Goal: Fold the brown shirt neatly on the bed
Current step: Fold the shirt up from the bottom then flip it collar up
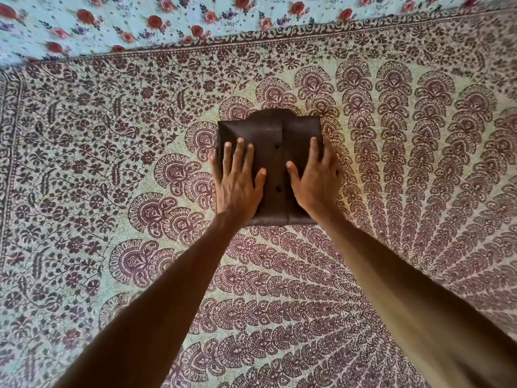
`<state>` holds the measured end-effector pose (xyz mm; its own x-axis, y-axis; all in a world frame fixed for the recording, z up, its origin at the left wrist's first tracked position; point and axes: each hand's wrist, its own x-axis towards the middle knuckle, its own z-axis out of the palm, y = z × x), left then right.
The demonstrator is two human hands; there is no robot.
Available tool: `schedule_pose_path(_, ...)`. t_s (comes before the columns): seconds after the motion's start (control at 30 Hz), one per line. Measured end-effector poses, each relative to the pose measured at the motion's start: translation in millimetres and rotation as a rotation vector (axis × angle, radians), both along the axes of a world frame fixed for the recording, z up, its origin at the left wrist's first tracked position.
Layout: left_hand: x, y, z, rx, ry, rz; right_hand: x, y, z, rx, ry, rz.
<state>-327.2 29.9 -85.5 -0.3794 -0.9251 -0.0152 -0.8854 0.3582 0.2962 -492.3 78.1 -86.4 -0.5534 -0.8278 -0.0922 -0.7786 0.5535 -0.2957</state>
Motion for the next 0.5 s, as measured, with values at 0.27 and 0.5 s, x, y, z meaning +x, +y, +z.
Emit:
schedule_pose_path(0.27,8,43,-17,0.138,0.033,-0.081,-14,6,12,-0.033,-0.482,-0.402)
schedule_pose_path(0.5,5,26,18,0.371,0.168,-0.050,-23,6,53,-0.061,-0.801,-0.267)
